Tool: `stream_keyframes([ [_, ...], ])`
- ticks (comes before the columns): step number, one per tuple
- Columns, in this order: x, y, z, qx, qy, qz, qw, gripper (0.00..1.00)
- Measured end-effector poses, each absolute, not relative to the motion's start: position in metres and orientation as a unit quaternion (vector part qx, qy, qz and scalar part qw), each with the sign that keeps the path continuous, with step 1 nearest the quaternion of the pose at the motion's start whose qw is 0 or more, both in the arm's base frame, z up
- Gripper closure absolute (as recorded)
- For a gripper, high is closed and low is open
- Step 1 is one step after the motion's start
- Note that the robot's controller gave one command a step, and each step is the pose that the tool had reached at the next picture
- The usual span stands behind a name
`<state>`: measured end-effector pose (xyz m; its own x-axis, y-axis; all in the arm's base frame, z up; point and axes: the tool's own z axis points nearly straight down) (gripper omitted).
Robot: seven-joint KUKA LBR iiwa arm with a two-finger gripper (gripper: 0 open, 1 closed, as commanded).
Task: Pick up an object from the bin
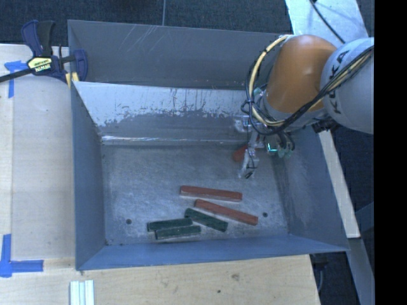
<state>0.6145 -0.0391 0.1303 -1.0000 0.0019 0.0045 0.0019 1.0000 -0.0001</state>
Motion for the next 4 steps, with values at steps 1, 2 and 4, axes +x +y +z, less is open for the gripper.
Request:
stream_keyframes([
  [1, 0.620, -0.076, 0.067, -0.046, -0.999, 0.000, 0.003, 0.00],
  [2, 0.622, -0.075, 0.071, -0.045, -0.999, 0.000, -0.001, 1.00],
  [4, 0.613, -0.069, 0.088, -0.030, -1.000, 0.000, 0.002, 1.00],
])
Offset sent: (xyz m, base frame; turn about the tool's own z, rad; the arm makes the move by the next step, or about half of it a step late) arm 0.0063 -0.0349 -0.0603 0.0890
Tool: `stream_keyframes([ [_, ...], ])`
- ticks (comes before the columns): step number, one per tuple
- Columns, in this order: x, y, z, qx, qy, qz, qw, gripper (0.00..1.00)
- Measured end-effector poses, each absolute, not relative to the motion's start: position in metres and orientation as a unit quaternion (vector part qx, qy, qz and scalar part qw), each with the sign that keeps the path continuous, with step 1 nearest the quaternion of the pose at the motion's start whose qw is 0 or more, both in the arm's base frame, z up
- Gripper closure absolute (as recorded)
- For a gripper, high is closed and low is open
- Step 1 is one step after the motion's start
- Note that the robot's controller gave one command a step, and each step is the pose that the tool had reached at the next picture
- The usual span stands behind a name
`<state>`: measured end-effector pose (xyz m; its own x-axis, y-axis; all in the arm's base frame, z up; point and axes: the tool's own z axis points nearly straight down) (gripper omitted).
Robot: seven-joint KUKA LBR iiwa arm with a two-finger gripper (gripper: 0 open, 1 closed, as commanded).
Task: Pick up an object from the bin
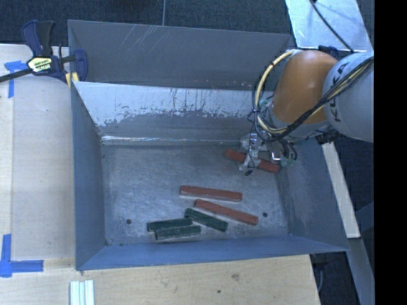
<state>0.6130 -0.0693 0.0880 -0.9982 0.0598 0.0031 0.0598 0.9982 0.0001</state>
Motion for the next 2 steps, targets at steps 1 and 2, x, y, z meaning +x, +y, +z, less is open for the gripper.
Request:
stream_keyframes([
  [1, 0.613, -0.069, 0.088, -0.030, -1.000, 0.000, 0.002, 0.00],
  [2, 0.608, -0.051, 0.070, -0.008, -1.000, 0.000, 0.001, 0.00],
])
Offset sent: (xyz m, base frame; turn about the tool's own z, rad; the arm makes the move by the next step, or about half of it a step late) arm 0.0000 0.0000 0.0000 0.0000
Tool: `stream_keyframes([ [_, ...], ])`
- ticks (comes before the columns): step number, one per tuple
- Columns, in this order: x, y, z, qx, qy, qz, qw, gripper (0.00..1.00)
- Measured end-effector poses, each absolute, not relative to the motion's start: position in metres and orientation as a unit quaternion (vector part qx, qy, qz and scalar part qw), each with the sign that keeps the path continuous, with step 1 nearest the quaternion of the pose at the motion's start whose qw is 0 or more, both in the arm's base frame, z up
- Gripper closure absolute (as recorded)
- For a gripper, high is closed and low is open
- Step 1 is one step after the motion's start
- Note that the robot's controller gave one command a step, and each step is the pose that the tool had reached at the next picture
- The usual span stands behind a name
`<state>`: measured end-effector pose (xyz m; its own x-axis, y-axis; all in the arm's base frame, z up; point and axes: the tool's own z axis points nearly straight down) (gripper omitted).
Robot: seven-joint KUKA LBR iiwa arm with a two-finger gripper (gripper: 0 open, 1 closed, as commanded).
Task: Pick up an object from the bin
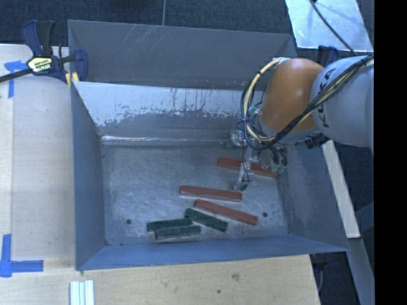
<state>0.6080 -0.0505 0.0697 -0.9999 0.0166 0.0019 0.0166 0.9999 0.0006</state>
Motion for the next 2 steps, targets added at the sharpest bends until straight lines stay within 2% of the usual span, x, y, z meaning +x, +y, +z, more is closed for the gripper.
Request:
stream_keyframes([
  [1, 0.609, -0.051, 0.072, -0.008, -1.000, 0.000, -0.001, 1.00],
  [2, 0.614, -0.050, 0.207, -0.039, -0.999, 0.000, -0.007, 1.00],
])
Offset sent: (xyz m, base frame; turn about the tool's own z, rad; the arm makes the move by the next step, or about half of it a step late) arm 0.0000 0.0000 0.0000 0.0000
